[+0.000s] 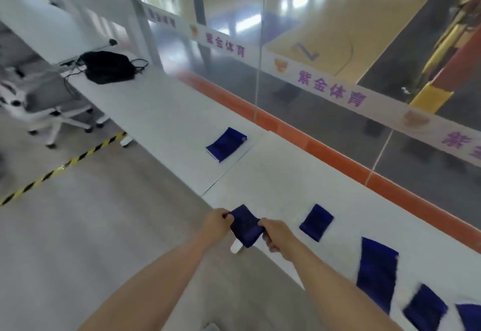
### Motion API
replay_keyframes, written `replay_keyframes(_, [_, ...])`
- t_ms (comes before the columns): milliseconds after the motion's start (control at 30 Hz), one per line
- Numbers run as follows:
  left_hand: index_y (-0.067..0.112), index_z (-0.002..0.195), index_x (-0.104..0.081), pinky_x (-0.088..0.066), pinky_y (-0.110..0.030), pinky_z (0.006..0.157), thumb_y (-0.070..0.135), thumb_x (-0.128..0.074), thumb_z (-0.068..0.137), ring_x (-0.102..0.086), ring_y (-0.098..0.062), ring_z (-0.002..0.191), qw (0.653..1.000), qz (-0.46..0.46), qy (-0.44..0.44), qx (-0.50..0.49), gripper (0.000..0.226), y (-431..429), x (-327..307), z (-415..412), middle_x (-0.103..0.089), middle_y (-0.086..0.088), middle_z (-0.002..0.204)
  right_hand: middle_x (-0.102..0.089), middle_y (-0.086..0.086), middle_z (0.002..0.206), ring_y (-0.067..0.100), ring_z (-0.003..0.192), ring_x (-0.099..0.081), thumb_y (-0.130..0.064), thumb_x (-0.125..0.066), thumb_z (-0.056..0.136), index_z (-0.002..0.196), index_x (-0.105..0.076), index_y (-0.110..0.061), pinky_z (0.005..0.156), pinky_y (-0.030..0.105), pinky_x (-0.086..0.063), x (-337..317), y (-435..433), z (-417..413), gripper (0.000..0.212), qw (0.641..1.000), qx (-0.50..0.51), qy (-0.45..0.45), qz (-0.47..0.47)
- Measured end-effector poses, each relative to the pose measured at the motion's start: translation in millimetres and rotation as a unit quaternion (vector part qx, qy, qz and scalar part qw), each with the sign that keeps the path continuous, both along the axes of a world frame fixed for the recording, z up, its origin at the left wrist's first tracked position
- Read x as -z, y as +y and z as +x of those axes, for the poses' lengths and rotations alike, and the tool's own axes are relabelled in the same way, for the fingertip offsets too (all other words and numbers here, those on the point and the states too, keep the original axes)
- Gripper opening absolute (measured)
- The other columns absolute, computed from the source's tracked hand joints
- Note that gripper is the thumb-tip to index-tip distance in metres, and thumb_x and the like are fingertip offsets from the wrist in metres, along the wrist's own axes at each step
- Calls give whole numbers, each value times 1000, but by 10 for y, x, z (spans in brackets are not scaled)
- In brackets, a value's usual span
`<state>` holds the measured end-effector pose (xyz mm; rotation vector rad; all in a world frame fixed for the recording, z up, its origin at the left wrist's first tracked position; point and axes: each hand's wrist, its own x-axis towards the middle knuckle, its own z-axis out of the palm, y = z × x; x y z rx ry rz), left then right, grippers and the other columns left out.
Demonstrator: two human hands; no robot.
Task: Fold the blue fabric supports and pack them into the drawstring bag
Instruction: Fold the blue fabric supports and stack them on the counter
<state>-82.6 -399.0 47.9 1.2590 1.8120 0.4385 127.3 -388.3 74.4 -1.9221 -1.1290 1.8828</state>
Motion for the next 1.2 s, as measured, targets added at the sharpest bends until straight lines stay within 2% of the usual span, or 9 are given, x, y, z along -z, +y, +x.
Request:
replay_keyframes(167, [14,78,-72,-44,-29,67,31,-60,79,-52,-18,63,978,-16,-96,-183,21,39,-133,-1503,-63,-5,69,-38,-2,49,14,43,-28,-27,-55,89,67,-44,-17,46,25,-22,-231,331,-1478,27,994,-110,9,18])
replay_keyframes(333, [2,102,-74,-54,-22,67,9,-61,96,-64,-16,73,932,-62,-226,-276,16,188,-176,-2403,-74,-8,88,-33,-2,55,12,48,-23,-26,-62,91,72,-44,-18,48,26,-19,-228,739,-2272,27,988,-131,77,-41])
replay_keyframes(433, [2,97,-75,-56,-25,70,6,-59,94,-61,-16,68,924,-69,-235,-292,17,455,-118,-2800,-72,-8,82,-30,-1,57,12,51,-20,-22,-56,95,73,-39,-19,53,27,-15,-141,1073,-2651,28,979,-142,125,-79])
replay_keyframes(567, [8,91,-78,-58,-36,84,17,-64,82,-64,-16,66,924,-65,-202,-319,19,1041,-126,-3151,-73,-7,81,-31,-1,57,12,48,-20,-19,-53,88,70,-37,-18,52,28,-14,-85,1717,-3169,24,983,-147,106,-35])
replay_keyframes(667, [7,80,-74,-56,-30,73,10,-63,86,-58,-16,60,912,-38,-195,-359,13,1563,-239,-3368,-67,-5,71,-30,-1,56,13,47,-20,-15,-51,84,67,-34,-20,52,28,-15,-99,2227,-3507,25,985,-138,98,-11])
replay_keyframes(867, [9,89,-74,-54,-24,66,8,-61,94,-62,-17,67,924,-2,-210,-320,14,2751,-453,-3751,-71,-10,81,-36,-1,53,15,49,-26,-18,-49,76,60,-36,-20,52,28,-22,-203,3293,-3866,21,990,-111,66,53])
replay_keyframes(1033, [11,73,-80,-59,-36,81,4,-58,83,-64,-21,70,961,-30,-155,-228,25,3553,-335,-3920,-72,-11,77,-38,-2,52,13,46,-27,-17,-47,81,63,-37,-18,50,27,-21,-63,3808,-3899,20,994,-95,51,30])
replay_keyframes(1133, [14,64,-72,-46,-32,64,4,-53,78,-50,-21,64,980,-52,-91,-168,25,4078,-178,-3929,-58,-5,64,-38,-2,52,13,45,-27,-18,-49,78,63,-38,-18,49,26,-21,112,4084,-3955,19,997,-64,29,11])
replay_keyframes(1200, [16,63,-69,-38,-29,61,9,-53,76,-46,-19,61,989,-64,-49,-128,22,4447,-18,-3930,-54,0,62,-41,-1,53,13,44,-30,-19,-51,78,63,-42,-17,46,26,-24,308,4257,-4013,18,999,-27,16,1])
